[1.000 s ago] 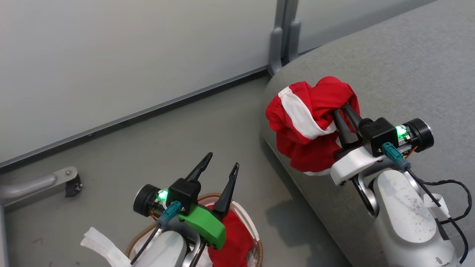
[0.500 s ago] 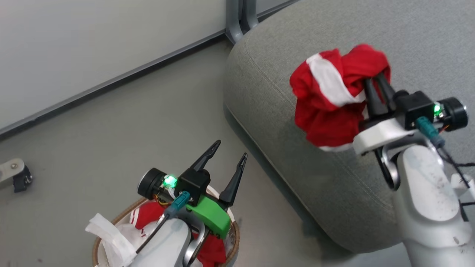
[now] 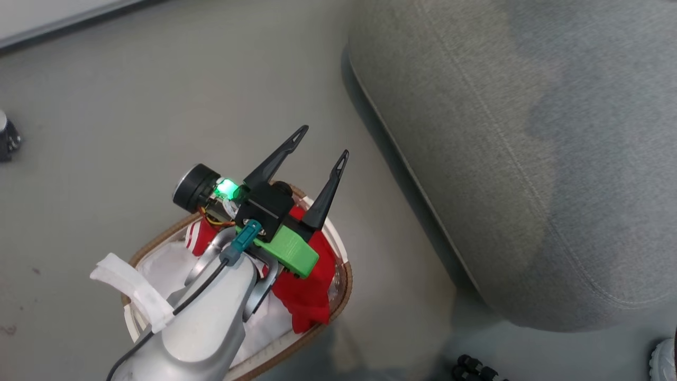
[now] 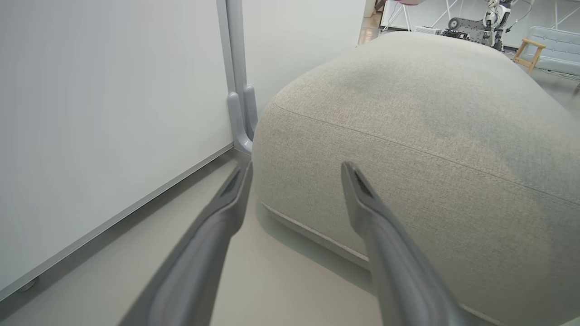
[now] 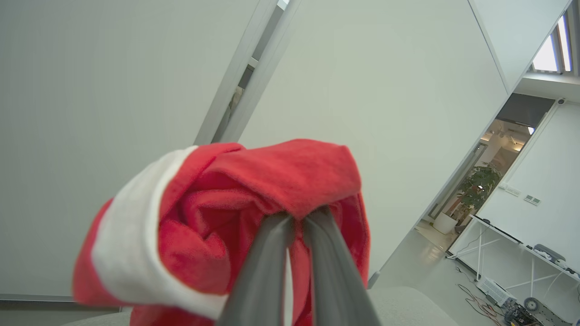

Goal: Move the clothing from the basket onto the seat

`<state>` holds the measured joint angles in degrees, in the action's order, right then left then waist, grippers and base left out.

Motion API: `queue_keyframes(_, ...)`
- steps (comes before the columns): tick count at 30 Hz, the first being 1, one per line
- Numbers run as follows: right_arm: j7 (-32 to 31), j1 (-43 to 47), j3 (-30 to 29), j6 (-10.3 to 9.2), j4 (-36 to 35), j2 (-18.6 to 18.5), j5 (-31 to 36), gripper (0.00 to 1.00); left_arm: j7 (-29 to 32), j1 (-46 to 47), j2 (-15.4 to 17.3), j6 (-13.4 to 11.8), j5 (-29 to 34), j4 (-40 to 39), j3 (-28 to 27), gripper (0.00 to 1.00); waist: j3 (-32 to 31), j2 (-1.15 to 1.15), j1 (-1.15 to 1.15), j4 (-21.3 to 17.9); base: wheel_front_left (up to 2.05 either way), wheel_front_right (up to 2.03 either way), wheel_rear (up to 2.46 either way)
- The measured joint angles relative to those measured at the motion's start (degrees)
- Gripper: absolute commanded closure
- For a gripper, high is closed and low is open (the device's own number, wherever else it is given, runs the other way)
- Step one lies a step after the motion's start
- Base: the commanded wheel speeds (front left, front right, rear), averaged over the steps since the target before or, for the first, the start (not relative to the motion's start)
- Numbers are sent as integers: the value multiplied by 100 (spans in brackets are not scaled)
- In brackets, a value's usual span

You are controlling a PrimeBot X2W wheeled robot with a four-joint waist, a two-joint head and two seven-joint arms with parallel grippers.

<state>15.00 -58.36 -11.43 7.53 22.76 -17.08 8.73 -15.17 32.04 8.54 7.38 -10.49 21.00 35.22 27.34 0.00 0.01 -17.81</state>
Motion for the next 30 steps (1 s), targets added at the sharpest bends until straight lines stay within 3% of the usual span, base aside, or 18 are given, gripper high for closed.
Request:
queue_keyframes(4, 0, -454, -174, 0, 604, -394, 54, 100, 0, 163, 75, 0, 53, -149, -36, 0, 483, 0, 0, 184, 0, 0, 0)
queue_keyframes(10, -1, -699, -438, 0, 1626, -620, 227, 100, 0, 352, 123, -30, 169, -253, -56, 0, 1201, 0, 1, 475, 0, 0, 0)
queue_keyframes(16, -1, -508, -675, -1, 2138, -675, 313, 100, 0, 361, 101, -57, 197, -310, -70, 0, 1667, 0, 1, 785, 0, 0, 0)
queue_keyframes(17, 0, -465, -721, 0, 2167, -672, 332, 85, -1, 359, 101, -59, 197, -319, -79, 0, 1704, 0, 1, 830, 0, 0, 0)
queue_keyframes(18, 0, -432, -754, 0, 2205, -661, 344, 80, 0, 357, 100, -60, 197, -328, -96, 0, 1741, 0, 1, 880, 0, 0, 0)
queue_keyframes(20, 0, -350, -803, 0, 2236, -591, 346, 56, 0, 337, 98, -76, 196, -327, -119, 0, 1786, 0, 1, 966, 0, 0, 0)
queue_keyframes(21, 0, -318, -821, 0, 2235, -560, 345, 0, 0, 327, 96, -77, 196, -327, -123, 0, 1789, 0, 1, 986, 0, 0, 0)
queue_keyframes(30, 0, 423, -929, 0, 2020, -345, 242, 0, 0, 151, -35, -81, 83, -308, -263, 0, 1417, 0, 0, 1032, 0, 0, 0)
